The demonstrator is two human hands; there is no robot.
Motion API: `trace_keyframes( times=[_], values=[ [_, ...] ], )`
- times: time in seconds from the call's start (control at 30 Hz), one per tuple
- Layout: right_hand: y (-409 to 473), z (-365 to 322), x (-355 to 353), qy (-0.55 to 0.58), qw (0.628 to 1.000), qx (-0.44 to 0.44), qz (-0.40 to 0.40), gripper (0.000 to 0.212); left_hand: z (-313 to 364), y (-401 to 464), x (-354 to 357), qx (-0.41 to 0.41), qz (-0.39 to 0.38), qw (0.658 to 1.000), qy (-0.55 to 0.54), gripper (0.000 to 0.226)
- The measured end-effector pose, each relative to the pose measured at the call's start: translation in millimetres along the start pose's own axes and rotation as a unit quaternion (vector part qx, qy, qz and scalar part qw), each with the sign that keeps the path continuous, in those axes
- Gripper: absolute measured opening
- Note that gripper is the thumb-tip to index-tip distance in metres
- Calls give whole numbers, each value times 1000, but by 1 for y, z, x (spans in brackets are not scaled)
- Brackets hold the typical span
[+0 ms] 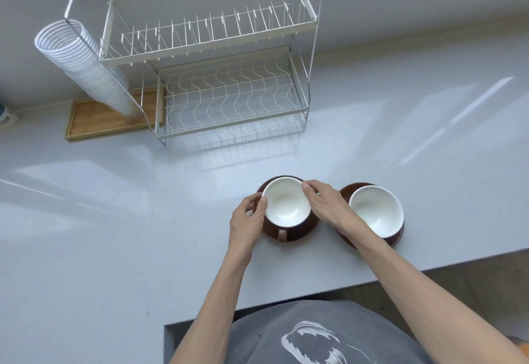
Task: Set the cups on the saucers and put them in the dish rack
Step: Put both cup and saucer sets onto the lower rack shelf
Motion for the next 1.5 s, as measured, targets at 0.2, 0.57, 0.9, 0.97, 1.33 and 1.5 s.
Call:
trace_keyframes(
  times=[0.2,0.57,0.9,0.97,1.33,1.5],
  values=[
    [6,-3,0,2,1000,-6,4,38,5,0,-3,-6,4,1000,1,27],
    [21,-45,-18,12,998,-51,21,40,46,11,-18,15,20,1000,0,20],
    [53,-94,-43,32,996,-75,39,37,99,36,-30,17,43,999,-24,24],
    [62,-105,-48,29,995,-82,39,38,109,45,-33,19,43,999,-23,25],
    [114,-160,-74,-5,995,-84,44,45,164,103,-41,27,37,998,-38,26],
    [144,-175,-85,-7,994,-87,61,43,184,128,-37,28,31,999,-31,21]
  ],
)
Point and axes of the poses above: each hand's wrist, its own y-axis towards the middle knuckle, its own x-axis out of the palm, z = x × y, the point moved 6 cm from there along y, towards the middle knuckle, and after that the axes turned 4 degrees about -z, right-handed, at the moved point
